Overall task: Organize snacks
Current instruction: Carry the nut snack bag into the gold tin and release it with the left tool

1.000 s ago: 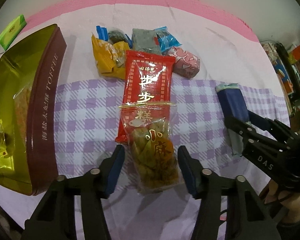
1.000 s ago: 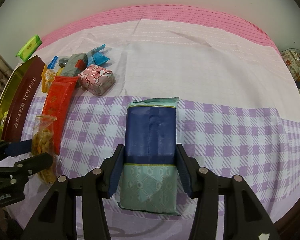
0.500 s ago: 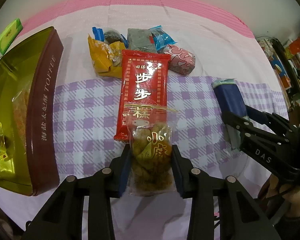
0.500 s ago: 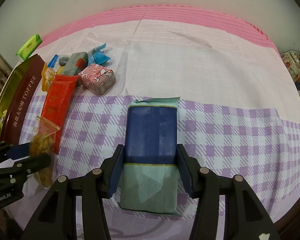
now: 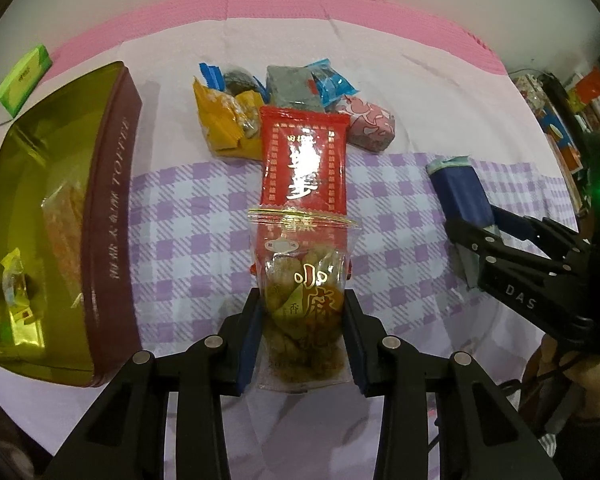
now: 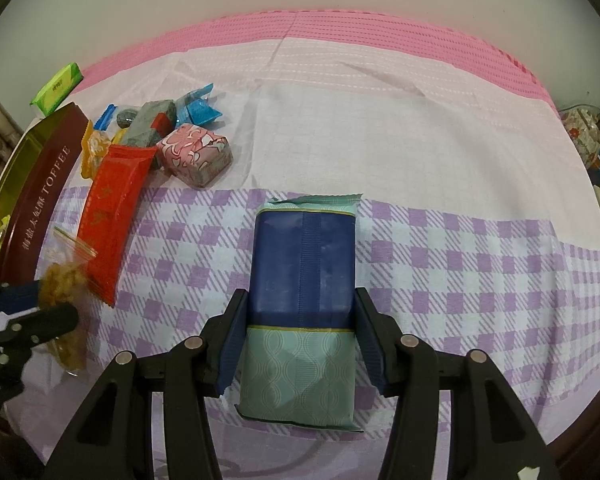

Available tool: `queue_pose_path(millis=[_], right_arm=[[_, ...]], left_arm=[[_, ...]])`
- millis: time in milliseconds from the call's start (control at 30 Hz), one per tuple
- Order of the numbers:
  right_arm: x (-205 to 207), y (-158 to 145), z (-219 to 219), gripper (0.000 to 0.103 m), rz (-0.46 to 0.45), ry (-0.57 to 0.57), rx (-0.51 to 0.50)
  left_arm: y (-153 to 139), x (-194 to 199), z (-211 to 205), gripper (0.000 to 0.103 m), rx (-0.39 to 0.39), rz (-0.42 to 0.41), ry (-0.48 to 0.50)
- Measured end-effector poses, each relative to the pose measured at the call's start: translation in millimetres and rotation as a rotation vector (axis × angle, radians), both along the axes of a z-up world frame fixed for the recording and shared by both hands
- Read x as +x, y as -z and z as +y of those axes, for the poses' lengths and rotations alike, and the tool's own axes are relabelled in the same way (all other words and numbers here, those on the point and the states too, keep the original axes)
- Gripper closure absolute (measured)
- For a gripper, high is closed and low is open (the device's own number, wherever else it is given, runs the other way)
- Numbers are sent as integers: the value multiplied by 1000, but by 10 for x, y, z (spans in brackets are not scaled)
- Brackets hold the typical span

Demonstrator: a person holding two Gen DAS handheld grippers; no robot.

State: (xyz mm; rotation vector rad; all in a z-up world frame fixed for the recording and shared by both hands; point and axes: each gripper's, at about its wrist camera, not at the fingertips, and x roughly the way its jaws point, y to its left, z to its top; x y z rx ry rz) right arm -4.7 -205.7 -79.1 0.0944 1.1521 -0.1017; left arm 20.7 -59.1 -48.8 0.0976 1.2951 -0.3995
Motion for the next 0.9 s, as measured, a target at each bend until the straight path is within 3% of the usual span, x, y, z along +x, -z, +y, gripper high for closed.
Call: queue_pose_path(millis=[400,667,900], right_arm=[[3,8,20,53,6,-2,-15],[20,13,23,53,17,7,-21],[43,10,22,53,24,12,-22]], left_arm=[[-360,65,311,64,17,-82,-28],[-570,334,939,64,36,-145,-167],[-431,507,1462,64,76,-129,-284]])
